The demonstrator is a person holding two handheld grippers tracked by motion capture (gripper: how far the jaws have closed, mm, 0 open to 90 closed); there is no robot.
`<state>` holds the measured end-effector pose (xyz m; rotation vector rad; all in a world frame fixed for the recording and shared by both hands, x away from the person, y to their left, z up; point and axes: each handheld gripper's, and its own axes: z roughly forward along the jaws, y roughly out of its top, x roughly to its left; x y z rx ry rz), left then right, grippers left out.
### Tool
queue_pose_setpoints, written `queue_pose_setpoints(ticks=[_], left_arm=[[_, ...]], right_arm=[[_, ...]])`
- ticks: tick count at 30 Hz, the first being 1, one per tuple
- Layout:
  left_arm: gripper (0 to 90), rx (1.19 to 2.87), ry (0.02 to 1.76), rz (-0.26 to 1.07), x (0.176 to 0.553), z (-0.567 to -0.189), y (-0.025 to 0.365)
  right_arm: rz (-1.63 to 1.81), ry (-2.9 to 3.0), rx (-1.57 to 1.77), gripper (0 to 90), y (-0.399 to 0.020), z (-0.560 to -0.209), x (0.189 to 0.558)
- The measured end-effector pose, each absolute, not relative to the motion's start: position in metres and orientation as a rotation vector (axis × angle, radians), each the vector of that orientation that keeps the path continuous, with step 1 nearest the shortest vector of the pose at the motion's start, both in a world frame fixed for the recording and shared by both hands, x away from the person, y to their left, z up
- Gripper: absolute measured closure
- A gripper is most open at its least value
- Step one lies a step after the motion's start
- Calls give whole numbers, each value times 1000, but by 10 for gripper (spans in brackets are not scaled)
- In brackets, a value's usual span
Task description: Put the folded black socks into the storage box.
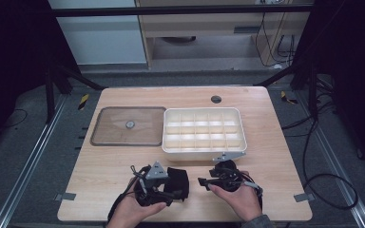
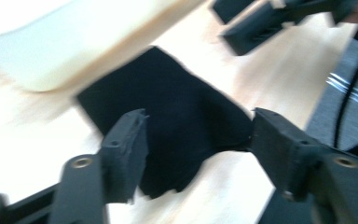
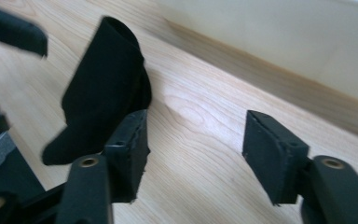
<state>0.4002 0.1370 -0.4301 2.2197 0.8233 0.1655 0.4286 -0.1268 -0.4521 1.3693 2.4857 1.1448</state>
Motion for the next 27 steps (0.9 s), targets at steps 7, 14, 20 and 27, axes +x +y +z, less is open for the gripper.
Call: queue_pose_setpoints(ticks=[7, 14, 20, 27], left_arm=[[138, 2190, 940, 260, 411, -431, 168], [93, 2158, 1048, 338, 423, -451, 211], [99, 2107, 1154, 403, 429, -471, 250], [104, 2109, 1194, 481, 427, -472, 272]], right_arm=[[1182, 2502, 1321, 301, -111, -443, 429], [1196, 2531, 1316, 280, -88, -450, 433], [1185, 2529, 1355, 294, -75, -460, 442], [1183, 2542, 1375, 312, -56, -468, 449]])
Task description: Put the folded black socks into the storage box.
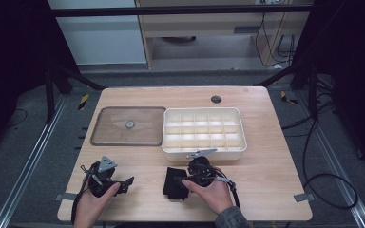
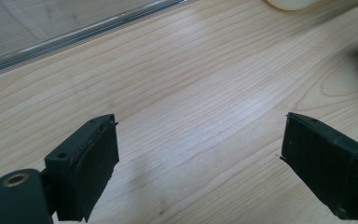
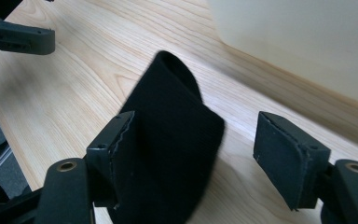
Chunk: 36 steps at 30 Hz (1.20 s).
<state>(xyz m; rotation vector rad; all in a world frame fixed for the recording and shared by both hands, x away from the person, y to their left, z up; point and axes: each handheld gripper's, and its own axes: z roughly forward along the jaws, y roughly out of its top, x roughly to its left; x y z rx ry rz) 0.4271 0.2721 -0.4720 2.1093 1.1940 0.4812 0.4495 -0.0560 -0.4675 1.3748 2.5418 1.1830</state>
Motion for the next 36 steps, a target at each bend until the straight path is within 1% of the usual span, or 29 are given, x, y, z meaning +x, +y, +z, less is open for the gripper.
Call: queue_pose_setpoints(ticks=[10, 27, 28, 31, 36], left_arm=[[114, 2105, 1263, 479, 422, -481, 286], [115, 2106, 1290, 470, 425, -484, 294], [115, 2107, 1292, 469, 425, -484, 294], [116, 2104, 1296, 470, 426, -484, 295], [116, 2093, 1304, 470, 426, -485, 296]], right_arm=[[1132, 2559, 1379, 336, -42, -471, 451], [1011, 2596, 1414, 348, -20, -480, 455], [1006, 2597, 1420, 358, -19, -480, 455], [1025, 2618, 1417, 436, -18, -481, 455], [1045, 2642, 1412, 525, -16, -480, 455]])
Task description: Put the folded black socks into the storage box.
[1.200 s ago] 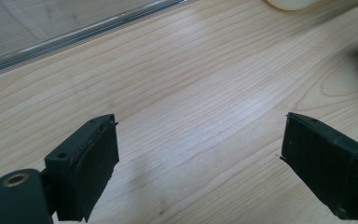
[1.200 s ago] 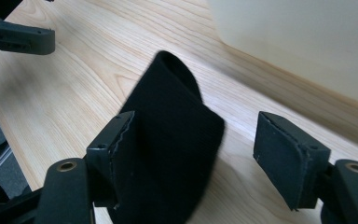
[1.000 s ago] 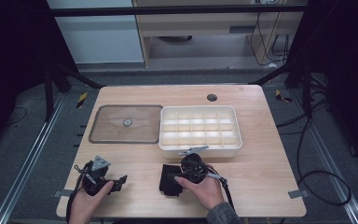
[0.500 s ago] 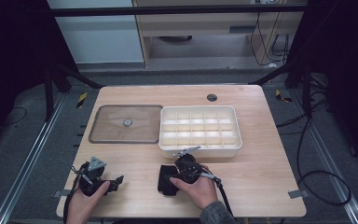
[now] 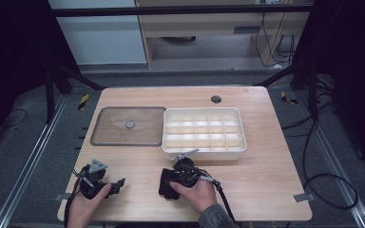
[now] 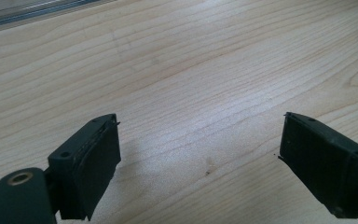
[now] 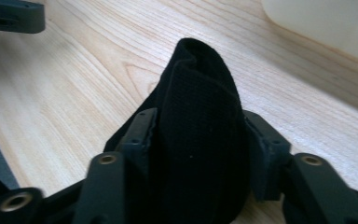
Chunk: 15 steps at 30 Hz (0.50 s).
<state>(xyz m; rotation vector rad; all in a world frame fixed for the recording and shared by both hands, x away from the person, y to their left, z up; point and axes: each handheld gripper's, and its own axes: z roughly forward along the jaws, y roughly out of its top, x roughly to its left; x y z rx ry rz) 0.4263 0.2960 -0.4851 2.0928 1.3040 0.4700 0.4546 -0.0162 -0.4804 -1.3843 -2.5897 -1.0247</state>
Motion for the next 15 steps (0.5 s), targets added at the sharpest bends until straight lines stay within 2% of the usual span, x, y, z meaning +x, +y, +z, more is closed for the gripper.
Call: queue_pose_setpoints(ticks=[7, 15], left_arm=[[116, 2089, 1311, 469, 428, -486, 299], [103, 2076, 1327, 474, 430, -488, 305]], right_arm=[[-1043, -2570, -1321, 654, -16, -479, 454], [-1141, -2572, -1309, 663, -36, -458, 448]])
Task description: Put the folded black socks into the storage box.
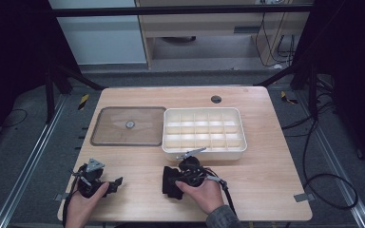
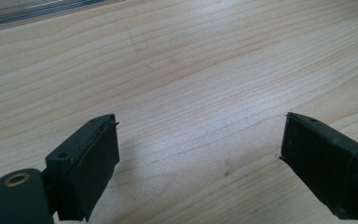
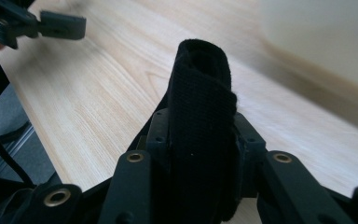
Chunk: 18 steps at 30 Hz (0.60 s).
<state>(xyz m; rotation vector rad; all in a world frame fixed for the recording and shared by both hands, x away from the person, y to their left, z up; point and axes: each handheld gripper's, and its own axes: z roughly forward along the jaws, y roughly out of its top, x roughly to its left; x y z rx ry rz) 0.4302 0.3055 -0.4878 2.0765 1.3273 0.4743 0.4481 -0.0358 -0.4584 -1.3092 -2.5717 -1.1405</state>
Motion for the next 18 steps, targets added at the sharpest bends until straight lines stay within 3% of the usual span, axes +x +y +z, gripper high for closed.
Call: queue_pose_setpoints(ticks=[18], left_arm=[[13, 2116, 1296, 509, 434, -503, 306]], right_arm=[[-1230, -2677, -1457, 657, -123, -387, 442]])
